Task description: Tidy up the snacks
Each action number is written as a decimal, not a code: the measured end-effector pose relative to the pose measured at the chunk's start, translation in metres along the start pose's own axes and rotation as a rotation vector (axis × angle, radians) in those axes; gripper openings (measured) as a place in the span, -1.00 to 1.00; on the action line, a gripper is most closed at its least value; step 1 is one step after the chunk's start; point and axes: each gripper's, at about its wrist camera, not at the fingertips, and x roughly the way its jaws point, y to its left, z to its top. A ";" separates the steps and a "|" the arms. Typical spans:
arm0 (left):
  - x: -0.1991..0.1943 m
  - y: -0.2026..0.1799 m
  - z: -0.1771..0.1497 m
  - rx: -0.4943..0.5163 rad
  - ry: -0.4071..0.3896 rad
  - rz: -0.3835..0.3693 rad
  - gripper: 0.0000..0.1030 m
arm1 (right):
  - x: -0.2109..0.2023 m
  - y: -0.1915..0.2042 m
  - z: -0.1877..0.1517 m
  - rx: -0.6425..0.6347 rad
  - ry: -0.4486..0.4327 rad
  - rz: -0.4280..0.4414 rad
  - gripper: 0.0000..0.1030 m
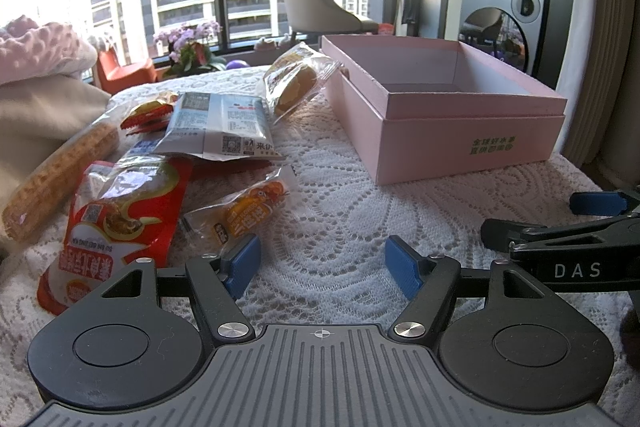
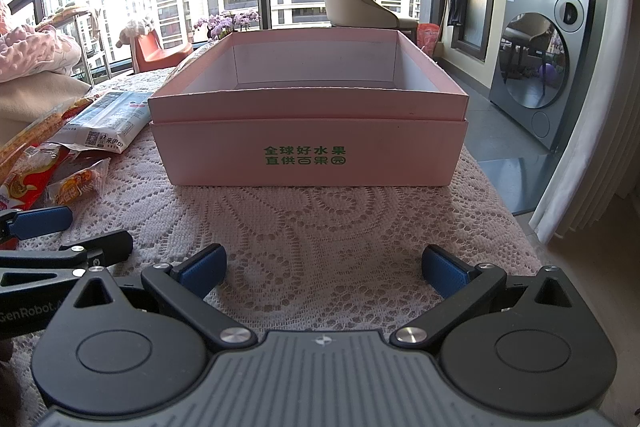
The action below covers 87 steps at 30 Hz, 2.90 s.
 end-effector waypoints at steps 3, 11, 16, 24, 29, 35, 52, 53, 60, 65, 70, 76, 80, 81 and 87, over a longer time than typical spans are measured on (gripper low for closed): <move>-0.004 0.008 0.000 -0.005 0.001 -0.037 0.40 | -0.003 -0.001 0.004 0.008 0.051 0.005 1.00; -0.039 0.052 0.009 -0.030 -0.002 -0.091 0.23 | -0.002 0.010 0.015 0.066 0.171 -0.078 1.00; -0.062 0.103 0.025 -0.136 -0.037 -0.049 0.23 | 0.000 0.025 0.027 0.051 0.190 -0.021 0.87; -0.054 0.148 0.025 -0.209 0.014 0.069 0.23 | 0.001 0.091 0.056 0.043 0.135 0.224 0.66; -0.053 0.151 0.020 -0.200 0.029 0.068 0.23 | 0.024 0.134 0.074 0.087 0.165 0.310 0.54; -0.051 0.148 0.014 -0.205 0.051 0.055 0.22 | 0.051 0.163 0.078 0.023 0.237 0.305 -0.08; -0.044 0.124 0.017 -0.181 0.061 0.000 0.21 | 0.015 0.060 0.048 0.092 0.203 0.172 -0.82; -0.044 0.122 0.017 -0.175 0.064 -0.005 0.20 | 0.014 0.058 0.046 0.094 0.205 0.175 -0.82; -0.052 0.133 0.012 -0.217 0.055 0.010 0.18 | 0.009 0.076 0.044 0.080 0.210 0.220 -0.76; -0.058 0.144 0.010 -0.240 0.037 0.011 0.18 | 0.012 0.097 0.044 0.048 0.205 0.208 -0.44; -0.059 0.159 0.018 -0.225 0.006 0.053 0.18 | 0.010 0.103 0.045 0.015 0.184 0.195 -0.09; -0.055 0.175 0.025 -0.223 0.005 0.048 0.18 | 0.013 0.097 0.041 0.007 0.160 0.169 0.00; -0.054 0.183 0.034 -0.188 -0.026 0.018 0.11 | 0.010 0.094 0.042 0.001 0.141 0.151 0.06; -0.053 0.184 0.037 -0.174 -0.027 0.027 0.10 | 0.009 0.093 0.042 -0.001 0.136 0.151 0.09; -0.027 0.190 0.066 -0.083 0.004 0.096 0.08 | 0.014 0.083 0.039 0.010 0.135 0.174 0.19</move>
